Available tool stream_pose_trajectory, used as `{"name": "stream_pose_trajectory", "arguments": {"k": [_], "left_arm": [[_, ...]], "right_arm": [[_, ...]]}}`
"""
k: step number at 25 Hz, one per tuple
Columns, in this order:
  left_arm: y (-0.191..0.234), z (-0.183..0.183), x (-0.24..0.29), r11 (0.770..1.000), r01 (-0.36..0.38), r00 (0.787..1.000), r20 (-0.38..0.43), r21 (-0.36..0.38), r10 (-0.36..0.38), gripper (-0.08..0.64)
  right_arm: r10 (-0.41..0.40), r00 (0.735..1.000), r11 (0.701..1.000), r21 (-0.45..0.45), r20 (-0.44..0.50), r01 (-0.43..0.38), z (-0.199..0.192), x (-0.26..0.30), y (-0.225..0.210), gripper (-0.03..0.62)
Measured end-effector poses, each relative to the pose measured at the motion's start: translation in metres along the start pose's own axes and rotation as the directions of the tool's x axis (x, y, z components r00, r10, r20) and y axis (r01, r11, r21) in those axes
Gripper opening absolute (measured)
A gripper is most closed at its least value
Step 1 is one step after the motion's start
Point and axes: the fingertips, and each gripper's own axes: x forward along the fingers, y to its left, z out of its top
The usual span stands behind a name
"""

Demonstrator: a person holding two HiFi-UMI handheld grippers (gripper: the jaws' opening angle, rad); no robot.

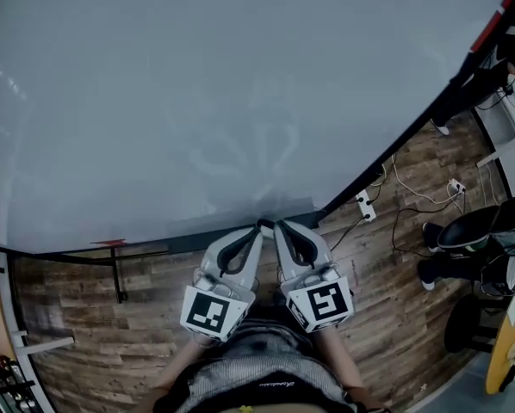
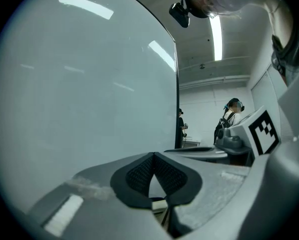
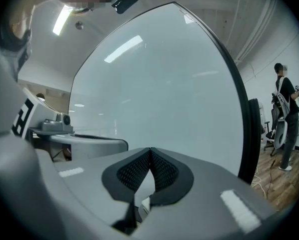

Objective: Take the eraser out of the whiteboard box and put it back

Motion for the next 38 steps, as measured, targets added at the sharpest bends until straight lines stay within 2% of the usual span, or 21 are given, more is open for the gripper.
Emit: {"name": "stream_pose_trajectory", "arguments": {"k": [6, 8, 15, 19, 38], "left_arm": [[-0.002, 0.002, -0.001, 1.000, 0.029, 1.000, 0.001, -0.001, -0.029, 0.002], [-0.003, 0.002, 0.001, 0.999, 0.038, 0.999, 0.007, 0.019, -0.039, 0.002], [-0.004, 0.004, 0.004, 0.999, 0.008, 1.000, -0.002, 0.033, -0.008, 0.002], [-0.003, 0.003, 0.004, 1.000, 0.000, 1.000, -0.005, 0.011, 0.000, 0.002], [0.005, -0.011, 0.000, 0.998, -0.068, 0.997, -0.041, -0.012, 0.068, 0.002]], "right_arm": [[-0.020, 1.000, 0.999, -0.026, 0.000, 0.020, 0.004, -0.002, 0.006, 0.002], [-0.015, 1.000, 0.999, -0.035, -0.013, 0.014, 0.003, -0.003, 0.007, 0.002], [0.002, 1.000, 0.999, -0.034, -0.028, -0.003, 0.000, -0.002, 0.007, 0.002], [0.006, 1.000, 0.999, -0.046, -0.009, -0.006, 0.000, -0.001, 0.002, 0.002], [0.042, 0.991, 0.998, -0.040, -0.126, -0.047, -0.039, 0.011, -0.004, 0.002]]}}
